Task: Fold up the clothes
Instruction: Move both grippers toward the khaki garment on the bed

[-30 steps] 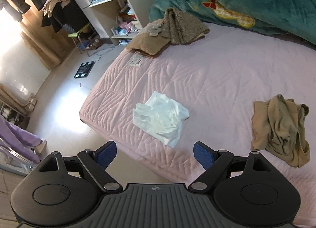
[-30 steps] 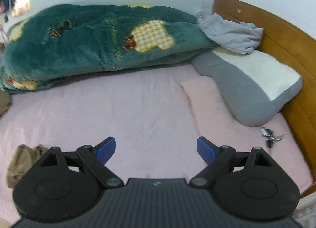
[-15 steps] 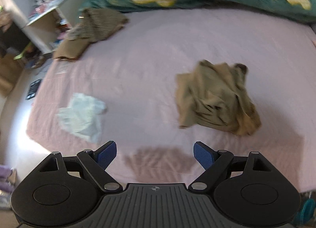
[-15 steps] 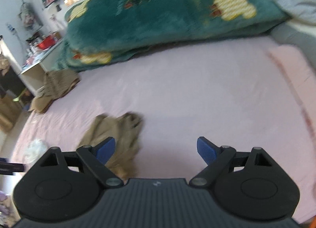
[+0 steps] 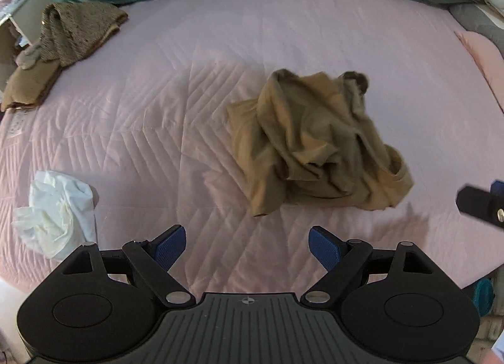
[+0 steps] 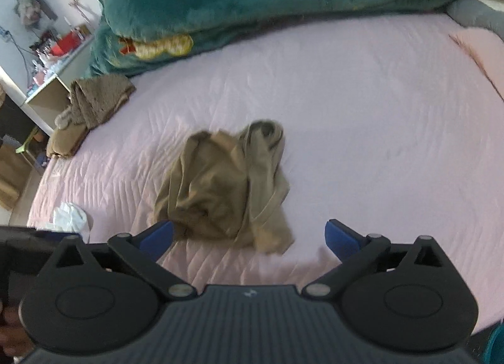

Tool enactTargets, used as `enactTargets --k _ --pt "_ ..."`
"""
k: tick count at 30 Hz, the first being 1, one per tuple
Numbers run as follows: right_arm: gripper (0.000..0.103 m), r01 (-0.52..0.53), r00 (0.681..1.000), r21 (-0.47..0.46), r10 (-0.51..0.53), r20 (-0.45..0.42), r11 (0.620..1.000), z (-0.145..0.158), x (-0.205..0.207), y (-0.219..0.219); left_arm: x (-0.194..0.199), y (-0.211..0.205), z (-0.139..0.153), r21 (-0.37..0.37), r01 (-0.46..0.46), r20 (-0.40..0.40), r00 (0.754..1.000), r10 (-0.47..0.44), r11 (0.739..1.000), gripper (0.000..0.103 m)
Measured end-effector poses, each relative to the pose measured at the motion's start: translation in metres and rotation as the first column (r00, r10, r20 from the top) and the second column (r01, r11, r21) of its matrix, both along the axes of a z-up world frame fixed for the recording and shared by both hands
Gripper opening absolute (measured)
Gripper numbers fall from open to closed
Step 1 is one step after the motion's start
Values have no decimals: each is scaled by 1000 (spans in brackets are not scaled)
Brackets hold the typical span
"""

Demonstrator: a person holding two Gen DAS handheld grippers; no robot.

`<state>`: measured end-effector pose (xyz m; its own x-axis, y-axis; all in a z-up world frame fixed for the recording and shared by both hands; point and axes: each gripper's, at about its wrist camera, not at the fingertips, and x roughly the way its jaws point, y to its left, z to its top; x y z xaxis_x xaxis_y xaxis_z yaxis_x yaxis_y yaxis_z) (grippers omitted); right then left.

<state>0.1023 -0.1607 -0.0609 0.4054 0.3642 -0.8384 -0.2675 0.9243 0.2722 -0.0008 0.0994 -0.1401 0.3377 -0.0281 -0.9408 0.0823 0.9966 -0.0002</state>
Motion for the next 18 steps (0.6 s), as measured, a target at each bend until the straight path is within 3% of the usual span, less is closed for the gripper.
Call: enactTargets --k 7,14,18 --pt "103 -17 1000 -80 17 9 997 -29 11 26 22 4 -34 -8 36 -4 999 -37 999 86" --pt "98 -64 997 -23 64 -32 998 -66 55 25 60 -14 -47 -13 57 53 997 -57 998 86" --pt "87 -74 996 1 74 -40 997 -75 76 24 82 -18 -49 -21 26 67 997 -25 999 86"
